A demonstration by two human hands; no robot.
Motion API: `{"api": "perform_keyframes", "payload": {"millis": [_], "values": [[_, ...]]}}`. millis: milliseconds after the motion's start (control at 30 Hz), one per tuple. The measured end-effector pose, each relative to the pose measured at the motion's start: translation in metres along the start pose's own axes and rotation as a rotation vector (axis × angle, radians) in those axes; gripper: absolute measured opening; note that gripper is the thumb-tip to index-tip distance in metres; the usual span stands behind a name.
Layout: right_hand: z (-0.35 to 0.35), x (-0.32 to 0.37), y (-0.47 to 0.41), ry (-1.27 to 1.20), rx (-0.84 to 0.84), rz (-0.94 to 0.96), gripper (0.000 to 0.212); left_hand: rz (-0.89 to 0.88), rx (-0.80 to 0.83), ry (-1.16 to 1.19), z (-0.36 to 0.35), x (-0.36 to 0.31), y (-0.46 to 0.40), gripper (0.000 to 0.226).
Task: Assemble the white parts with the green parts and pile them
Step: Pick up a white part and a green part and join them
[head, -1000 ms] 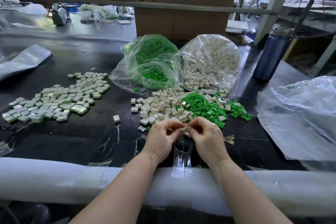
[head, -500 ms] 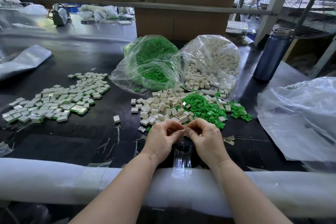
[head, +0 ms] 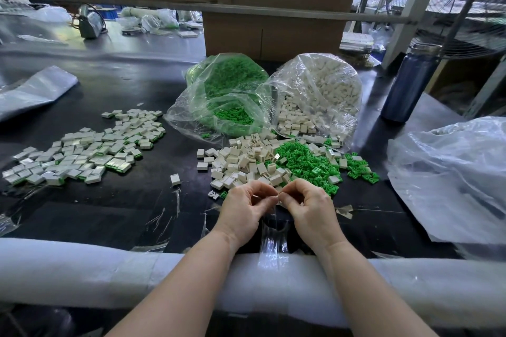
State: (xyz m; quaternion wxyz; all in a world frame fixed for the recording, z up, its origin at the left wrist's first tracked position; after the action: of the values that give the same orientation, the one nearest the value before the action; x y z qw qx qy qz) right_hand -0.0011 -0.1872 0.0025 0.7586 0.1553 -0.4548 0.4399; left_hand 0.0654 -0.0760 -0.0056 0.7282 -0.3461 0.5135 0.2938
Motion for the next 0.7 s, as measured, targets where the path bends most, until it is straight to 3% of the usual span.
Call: {"api": "perform_keyframes", "payload": {"millis": [700], "values": [[0.0016,-0.0004,-0.0001,0.021,-0.011,-0.014,0.017,-0.005,0.001,0.005,-0.0003,0.0021,-0.0005,0.018]]}}
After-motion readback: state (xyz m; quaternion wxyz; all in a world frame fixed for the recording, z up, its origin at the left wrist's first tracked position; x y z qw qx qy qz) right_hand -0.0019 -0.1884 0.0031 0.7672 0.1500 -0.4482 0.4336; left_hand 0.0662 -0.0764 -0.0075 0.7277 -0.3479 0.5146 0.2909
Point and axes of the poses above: each hand's wrist, its own y-axis away from the middle knuckle, its own z-axis out of the back of the hand, x = y × z, the point moved 8 cm from there along -y, towards the middle knuckle, and after that the axes turned 6 degrees about -z, right-handed, at the moved point
